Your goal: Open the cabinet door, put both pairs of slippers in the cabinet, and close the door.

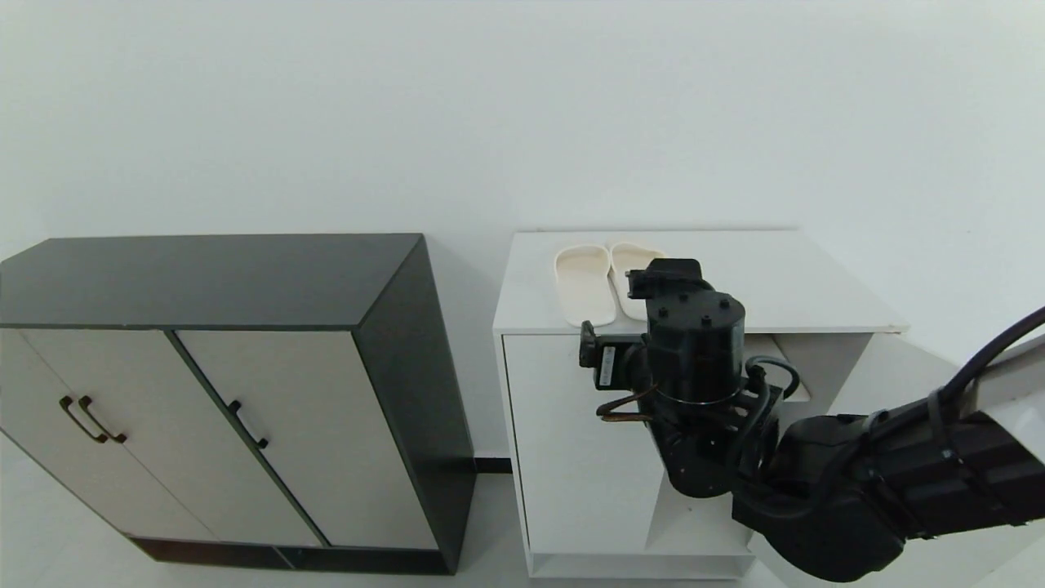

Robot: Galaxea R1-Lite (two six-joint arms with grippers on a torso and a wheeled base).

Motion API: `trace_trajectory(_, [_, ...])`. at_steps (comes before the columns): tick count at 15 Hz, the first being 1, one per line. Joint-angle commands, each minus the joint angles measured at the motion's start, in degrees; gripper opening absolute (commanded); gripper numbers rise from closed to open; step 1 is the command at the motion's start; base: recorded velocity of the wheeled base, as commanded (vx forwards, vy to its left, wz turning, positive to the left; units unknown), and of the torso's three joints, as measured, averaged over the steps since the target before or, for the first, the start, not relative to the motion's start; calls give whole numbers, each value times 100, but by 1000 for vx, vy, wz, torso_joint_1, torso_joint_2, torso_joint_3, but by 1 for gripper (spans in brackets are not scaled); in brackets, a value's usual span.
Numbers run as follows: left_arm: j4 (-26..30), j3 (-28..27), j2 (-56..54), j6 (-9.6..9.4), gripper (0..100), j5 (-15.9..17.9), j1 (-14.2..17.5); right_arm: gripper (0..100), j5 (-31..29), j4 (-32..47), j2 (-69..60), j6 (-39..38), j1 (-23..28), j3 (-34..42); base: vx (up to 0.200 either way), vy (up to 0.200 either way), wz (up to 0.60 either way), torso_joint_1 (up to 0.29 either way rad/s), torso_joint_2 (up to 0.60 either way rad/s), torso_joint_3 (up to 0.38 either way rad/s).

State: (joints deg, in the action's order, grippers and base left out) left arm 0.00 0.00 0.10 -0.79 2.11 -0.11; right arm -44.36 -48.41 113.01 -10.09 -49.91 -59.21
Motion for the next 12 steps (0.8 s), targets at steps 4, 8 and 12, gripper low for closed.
trace_trajectory(4, [0,0,8,0,0,0,2,100,33,-503,389,377,227,261,0,0,0,0,0,0])
trace_trajectory(8, [0,0,8,0,0,0,2,100,33,-494,380,377,227,252,50,0,0,-1,1,-1])
trace_trajectory(12, [0,0,8,0,0,0,2,100,173,-494,345,464,289,252,200,0,0,-4,0,4])
